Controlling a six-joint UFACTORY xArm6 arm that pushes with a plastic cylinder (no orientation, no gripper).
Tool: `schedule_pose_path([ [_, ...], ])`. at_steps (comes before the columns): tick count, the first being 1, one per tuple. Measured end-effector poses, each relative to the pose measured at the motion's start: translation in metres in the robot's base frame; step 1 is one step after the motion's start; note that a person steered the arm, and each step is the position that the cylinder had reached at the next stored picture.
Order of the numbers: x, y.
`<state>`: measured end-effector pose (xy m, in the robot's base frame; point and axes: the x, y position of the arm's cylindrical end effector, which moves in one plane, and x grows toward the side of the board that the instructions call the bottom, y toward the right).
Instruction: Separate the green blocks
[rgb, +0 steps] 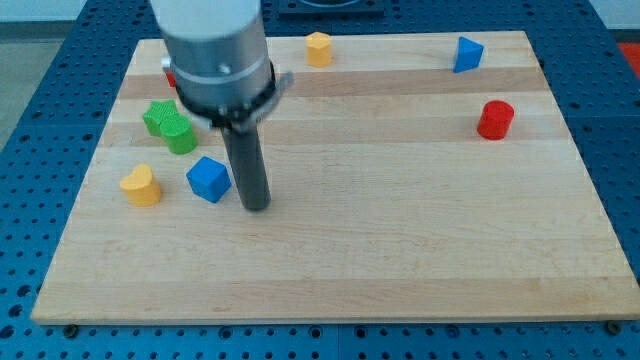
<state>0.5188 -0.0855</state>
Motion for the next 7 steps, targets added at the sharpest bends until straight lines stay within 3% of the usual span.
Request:
schedule_pose_path([
  [1,0.031,-0.037],
  [3,0.030,-0.186],
  [4,-0.011,-0.211],
  [5,-0.111,-0.184],
  [6,-0.119,-0.182],
  [7,-0.096,-0.170],
])
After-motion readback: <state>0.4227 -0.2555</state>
